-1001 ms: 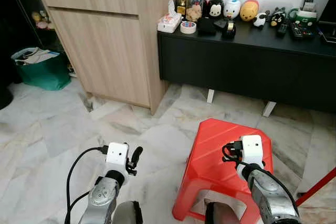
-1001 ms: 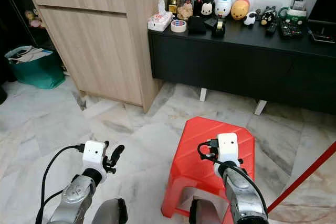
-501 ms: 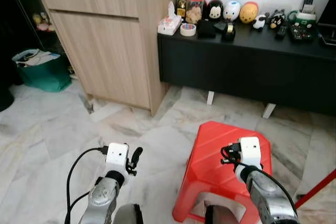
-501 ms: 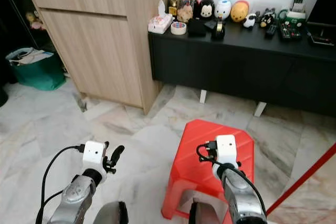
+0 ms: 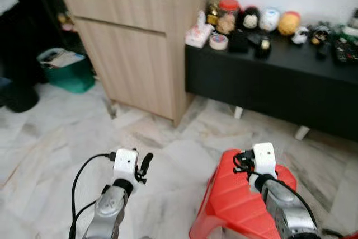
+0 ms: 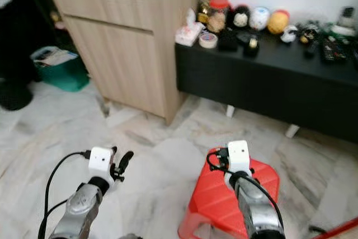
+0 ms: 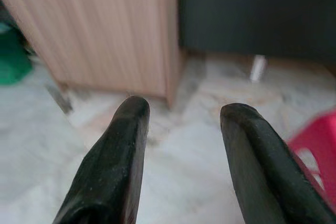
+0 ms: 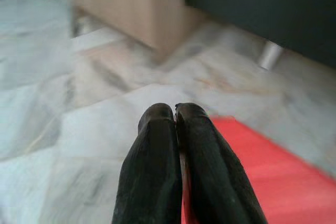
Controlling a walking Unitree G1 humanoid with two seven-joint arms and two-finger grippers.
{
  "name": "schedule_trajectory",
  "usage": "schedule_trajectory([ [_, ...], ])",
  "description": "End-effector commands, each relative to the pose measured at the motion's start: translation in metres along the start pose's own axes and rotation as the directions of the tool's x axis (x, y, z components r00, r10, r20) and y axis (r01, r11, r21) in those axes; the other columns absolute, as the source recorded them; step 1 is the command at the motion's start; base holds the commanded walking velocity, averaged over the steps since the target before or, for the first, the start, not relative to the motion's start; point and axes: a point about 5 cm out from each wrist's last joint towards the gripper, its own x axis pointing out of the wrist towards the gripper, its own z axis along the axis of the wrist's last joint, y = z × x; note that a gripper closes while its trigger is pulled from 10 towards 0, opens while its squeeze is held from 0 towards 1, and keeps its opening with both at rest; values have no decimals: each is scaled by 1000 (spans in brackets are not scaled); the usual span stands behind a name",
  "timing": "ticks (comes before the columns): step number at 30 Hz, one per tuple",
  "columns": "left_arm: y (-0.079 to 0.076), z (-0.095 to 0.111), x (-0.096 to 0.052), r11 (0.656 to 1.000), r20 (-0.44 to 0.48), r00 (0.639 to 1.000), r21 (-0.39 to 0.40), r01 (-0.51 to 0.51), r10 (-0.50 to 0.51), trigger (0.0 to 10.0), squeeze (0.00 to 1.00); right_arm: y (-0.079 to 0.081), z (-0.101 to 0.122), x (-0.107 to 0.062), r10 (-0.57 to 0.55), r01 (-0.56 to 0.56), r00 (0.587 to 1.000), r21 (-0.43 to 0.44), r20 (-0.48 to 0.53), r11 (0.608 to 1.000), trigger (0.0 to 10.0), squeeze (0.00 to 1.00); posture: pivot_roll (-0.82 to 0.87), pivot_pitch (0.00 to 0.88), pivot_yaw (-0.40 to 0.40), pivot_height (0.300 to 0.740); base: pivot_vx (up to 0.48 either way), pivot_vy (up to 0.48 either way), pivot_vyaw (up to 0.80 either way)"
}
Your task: Hang keys on a hook
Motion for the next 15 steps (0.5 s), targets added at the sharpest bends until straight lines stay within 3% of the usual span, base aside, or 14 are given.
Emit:
schedule_trajectory([
  [1, -2, 5, 0, 997, 6, 998, 30, 69, -69, 10000, 0, 6, 11, 1, 64, -63, 998, -44, 18, 997, 10000, 0, 20, 0, -1, 709, 0, 0, 0],
  [5, -9, 16, -3, 959, -3, 967, 129, 253, -254, 10000, 0, 13, 30, -4, 249, -242, 968, -180, 17, 954, 10000, 0, 21, 0, -4, 709, 0, 0, 0],
  [11, -7, 28, -4, 920, -9, 936, 181, 348, -352, 10000, 0, 6, 53, -7, 293, -279, 956, -259, 14, 925, 10000, 0, 25, 0, -7, 709, 0, 0, 0],
  [15, -16, 36, -6, 885, -18, 903, 187, 426, -430, 10000, 0, 10, 60, -8, 330, -312, 944, -289, 13, 905, 10000, 0, 25, 0, -9, 709, 0, 0, 0],
])
